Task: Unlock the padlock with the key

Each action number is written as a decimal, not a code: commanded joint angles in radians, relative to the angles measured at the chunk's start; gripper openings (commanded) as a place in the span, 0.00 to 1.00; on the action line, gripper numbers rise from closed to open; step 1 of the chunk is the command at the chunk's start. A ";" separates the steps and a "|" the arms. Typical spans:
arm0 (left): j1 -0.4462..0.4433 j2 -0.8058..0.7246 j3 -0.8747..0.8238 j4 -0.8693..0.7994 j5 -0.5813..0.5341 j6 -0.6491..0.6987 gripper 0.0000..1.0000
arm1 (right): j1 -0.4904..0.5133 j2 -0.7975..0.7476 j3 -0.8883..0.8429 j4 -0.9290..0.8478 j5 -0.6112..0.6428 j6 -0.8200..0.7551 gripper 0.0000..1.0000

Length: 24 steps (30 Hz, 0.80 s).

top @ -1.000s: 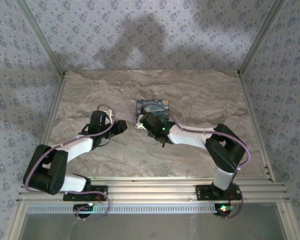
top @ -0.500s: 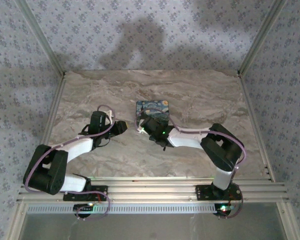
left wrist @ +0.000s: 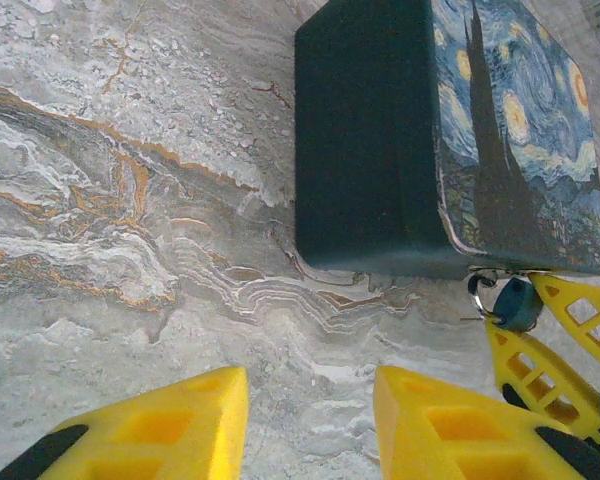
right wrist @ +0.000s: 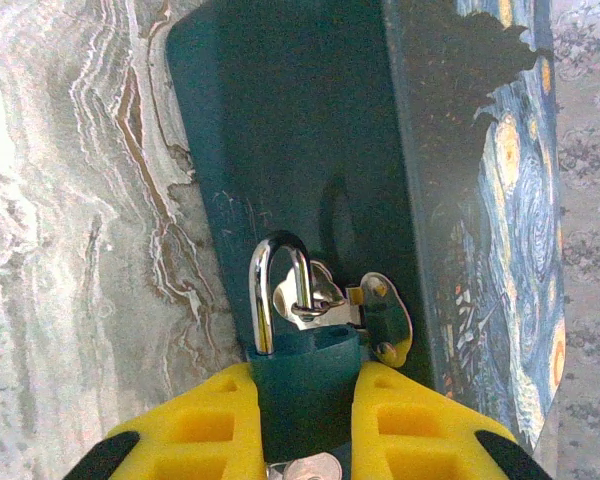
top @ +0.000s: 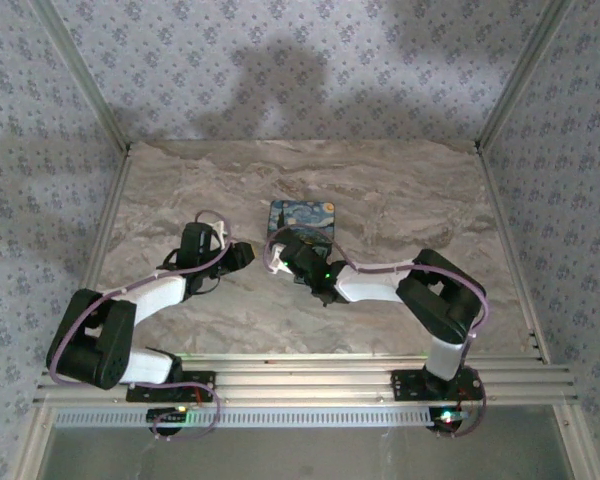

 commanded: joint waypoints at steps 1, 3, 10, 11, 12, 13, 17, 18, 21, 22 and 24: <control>0.007 0.010 0.011 -0.010 0.004 0.018 0.38 | 0.007 0.012 -0.010 0.069 0.015 -0.047 0.00; 0.008 0.008 0.012 -0.010 0.004 0.018 0.38 | 0.013 0.009 -0.019 0.094 0.016 -0.061 0.00; 0.007 0.011 0.012 -0.010 0.006 0.014 0.38 | 0.029 0.009 -0.072 0.183 0.039 -0.115 0.00; 0.007 0.011 0.013 -0.010 0.006 0.015 0.38 | 0.024 0.011 -0.070 0.178 0.040 -0.110 0.00; 0.007 0.011 0.013 -0.009 0.006 0.013 0.38 | 0.018 0.012 -0.072 0.177 0.042 -0.107 0.00; 0.007 0.012 0.011 -0.009 0.006 0.014 0.38 | 0.014 0.011 -0.071 0.178 0.045 -0.105 0.00; 0.007 0.012 0.008 -0.008 0.003 0.014 0.38 | 0.014 0.008 -0.067 0.195 0.075 -0.114 0.00; 0.007 0.013 0.008 -0.006 0.003 0.013 0.38 | 0.018 0.006 -0.067 0.204 0.083 -0.125 0.00; 0.007 0.018 0.008 -0.001 0.003 0.012 0.38 | 0.028 0.009 -0.059 0.208 0.110 -0.151 0.00; 0.007 0.017 0.009 0.001 0.004 0.010 0.38 | 0.030 0.009 -0.056 0.204 0.118 -0.154 0.00; 0.007 0.017 0.009 0.002 0.003 0.010 0.38 | 0.033 0.003 -0.043 0.177 0.133 -0.152 0.00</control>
